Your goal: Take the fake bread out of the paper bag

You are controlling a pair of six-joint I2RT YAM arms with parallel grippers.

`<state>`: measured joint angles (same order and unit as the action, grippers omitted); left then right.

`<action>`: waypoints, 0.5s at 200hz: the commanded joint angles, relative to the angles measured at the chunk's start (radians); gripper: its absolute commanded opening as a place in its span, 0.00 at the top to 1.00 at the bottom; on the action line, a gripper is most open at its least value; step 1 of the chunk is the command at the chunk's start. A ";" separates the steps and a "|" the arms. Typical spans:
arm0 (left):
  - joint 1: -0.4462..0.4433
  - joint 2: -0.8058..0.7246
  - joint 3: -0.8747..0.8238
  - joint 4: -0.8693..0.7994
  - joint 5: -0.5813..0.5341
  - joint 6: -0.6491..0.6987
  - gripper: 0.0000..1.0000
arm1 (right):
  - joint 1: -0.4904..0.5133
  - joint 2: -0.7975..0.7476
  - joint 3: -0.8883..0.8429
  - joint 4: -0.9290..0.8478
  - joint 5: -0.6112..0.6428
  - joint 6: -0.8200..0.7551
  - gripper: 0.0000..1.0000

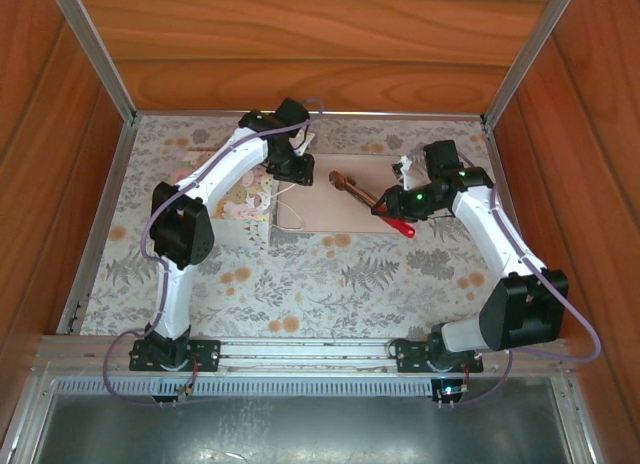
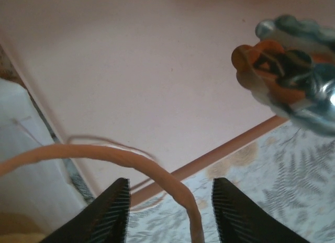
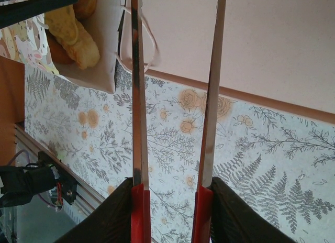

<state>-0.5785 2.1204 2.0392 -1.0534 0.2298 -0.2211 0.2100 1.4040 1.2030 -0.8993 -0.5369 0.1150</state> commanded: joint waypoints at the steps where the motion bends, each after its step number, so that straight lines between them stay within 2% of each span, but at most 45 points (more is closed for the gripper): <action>1: -0.010 -0.019 0.025 -0.048 -0.013 -0.001 0.63 | 0.009 -0.031 -0.010 0.012 -0.038 0.003 0.62; 35: -0.011 -0.066 0.009 -0.048 -0.015 0.005 0.84 | 0.013 -0.022 -0.011 0.024 -0.055 0.008 0.61; 48: -0.009 -0.080 0.007 -0.049 -0.014 0.006 0.89 | 0.019 -0.019 -0.011 0.028 -0.062 0.009 0.61; 100: -0.006 -0.207 -0.075 -0.053 -0.087 0.028 0.95 | 0.049 -0.003 -0.004 0.039 -0.100 0.009 0.60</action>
<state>-0.5800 2.0109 2.0102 -1.0748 0.1905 -0.2142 0.2363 1.4014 1.2007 -0.8780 -0.5697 0.1200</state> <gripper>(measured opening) 0.061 0.394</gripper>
